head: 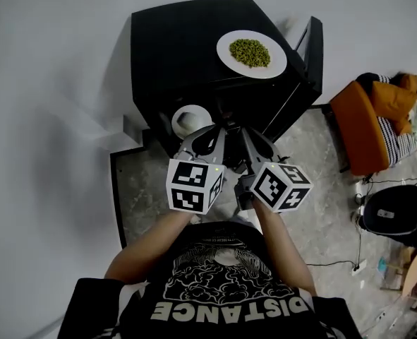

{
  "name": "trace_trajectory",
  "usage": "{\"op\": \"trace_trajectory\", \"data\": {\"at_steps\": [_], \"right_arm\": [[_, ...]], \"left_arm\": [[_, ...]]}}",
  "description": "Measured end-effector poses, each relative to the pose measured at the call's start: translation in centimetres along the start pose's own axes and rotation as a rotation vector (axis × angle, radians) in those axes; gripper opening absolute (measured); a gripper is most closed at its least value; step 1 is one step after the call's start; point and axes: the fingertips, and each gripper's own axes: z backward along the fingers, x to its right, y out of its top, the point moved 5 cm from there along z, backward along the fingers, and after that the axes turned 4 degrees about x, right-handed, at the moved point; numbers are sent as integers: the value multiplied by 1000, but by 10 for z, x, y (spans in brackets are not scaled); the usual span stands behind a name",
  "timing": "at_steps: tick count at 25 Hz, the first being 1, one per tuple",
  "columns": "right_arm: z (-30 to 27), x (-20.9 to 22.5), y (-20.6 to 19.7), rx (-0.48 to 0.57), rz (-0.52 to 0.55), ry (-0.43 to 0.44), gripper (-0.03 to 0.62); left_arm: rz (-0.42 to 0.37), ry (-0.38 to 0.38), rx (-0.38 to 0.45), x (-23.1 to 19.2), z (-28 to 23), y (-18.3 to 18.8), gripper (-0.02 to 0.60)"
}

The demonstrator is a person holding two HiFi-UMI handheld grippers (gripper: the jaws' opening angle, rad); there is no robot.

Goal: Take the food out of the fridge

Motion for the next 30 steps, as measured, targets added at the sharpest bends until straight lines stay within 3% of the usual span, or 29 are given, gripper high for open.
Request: {"op": "trace_trajectory", "data": {"at_steps": [5,11,18,30], "right_arm": [[0,-7,-14,-41,177,-42,8],[2,-10,-20,-55,183,-52,8],[2,-13,-26,-56,130,-43,8],[-27,-10,-86,-175,-127,36,9]], "left_arm": [[-5,-6,-11,-2,4,-8,2],[-7,-20,-21,-1,8,-15,2],[2,-27,-7,-3,12,-20,2],[47,49,-4,-42,30,-48,2]]}}
